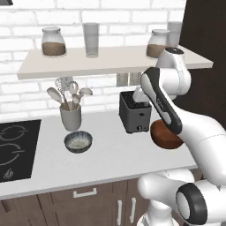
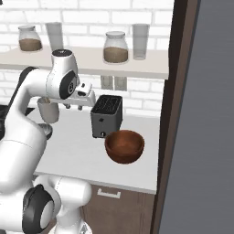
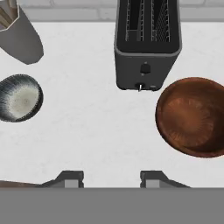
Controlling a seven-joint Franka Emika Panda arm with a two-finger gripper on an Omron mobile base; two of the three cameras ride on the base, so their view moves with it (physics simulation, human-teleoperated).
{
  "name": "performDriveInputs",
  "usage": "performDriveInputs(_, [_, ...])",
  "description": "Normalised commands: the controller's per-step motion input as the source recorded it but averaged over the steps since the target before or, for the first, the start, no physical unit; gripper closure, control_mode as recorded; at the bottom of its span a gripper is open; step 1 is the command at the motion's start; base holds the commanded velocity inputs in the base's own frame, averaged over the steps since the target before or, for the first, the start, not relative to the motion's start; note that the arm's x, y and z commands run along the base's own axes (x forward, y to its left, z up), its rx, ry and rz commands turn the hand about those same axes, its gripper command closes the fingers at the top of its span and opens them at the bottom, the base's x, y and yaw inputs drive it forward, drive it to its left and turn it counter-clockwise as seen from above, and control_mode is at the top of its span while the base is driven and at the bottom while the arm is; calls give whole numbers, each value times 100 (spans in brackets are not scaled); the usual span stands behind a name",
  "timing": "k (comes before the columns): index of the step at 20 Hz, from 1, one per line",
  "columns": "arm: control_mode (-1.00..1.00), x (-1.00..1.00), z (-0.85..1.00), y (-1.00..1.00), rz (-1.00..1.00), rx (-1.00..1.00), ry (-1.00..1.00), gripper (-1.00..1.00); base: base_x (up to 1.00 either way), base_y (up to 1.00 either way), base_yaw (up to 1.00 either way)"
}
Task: Pick up the bowls on the counter and stack them on top of one another in the open cabinet. Place the smaller bowl on top of the larger bowl.
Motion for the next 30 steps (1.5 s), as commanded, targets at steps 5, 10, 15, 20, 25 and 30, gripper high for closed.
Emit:
performDriveInputs(5, [-100,0,-17,20,0,-7,1,-100,0,0,0])
performDriveInputs(10, [-100,0,-56,96,-7,-6,0,-100,0,0,0])
performDriveInputs(15, [-100,4,-60,100,-12,9,-1,-100,0,0,0])
performDriveInputs(20, [-100,16,-71,80,-8,20,1,-100,0,0,0])
performDriveInputs(25, [-100,53,-75,63,-9,8,2,-100,0,0,0])
performDriveInputs(30, [-100,95,-68,47,-12,0,8,-100,0,0,0])
